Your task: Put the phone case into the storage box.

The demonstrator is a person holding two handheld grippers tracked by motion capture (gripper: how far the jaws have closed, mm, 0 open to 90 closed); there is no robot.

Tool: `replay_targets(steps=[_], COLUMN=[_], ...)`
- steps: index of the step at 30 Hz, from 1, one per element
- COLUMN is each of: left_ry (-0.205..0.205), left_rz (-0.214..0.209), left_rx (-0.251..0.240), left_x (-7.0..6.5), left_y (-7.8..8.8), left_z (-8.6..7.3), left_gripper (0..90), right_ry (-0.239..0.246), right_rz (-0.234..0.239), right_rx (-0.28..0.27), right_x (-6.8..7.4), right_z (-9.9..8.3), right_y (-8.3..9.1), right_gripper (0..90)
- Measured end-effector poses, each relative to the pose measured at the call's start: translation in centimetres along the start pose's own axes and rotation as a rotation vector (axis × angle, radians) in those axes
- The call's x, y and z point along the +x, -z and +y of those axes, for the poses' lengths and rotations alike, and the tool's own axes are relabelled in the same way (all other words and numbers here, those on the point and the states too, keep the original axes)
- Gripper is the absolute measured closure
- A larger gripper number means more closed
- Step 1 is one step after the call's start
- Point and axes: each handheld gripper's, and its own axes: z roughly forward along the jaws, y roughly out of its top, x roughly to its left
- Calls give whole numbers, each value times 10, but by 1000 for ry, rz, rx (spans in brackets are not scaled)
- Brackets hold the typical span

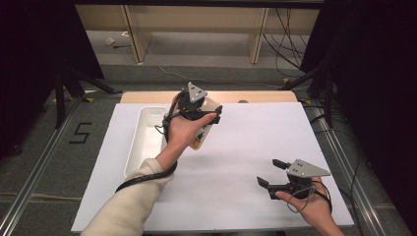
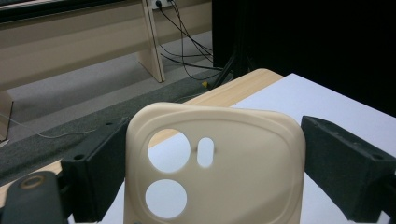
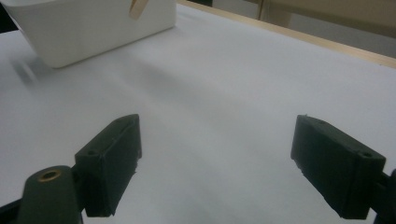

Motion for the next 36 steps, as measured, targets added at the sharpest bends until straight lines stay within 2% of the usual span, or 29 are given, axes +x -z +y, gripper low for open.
replay_targets(steps=[36], left_ry=[28], left_rz=[43], left_rx=[-35], left_x=[17], left_y=[10], left_z=[10], left_gripper=[112], right_ry=[-4], right_rz=[-2], right_rx=[-2], right_x=[-1], right_z=[0], right_y=[0], right_gripper=[173])
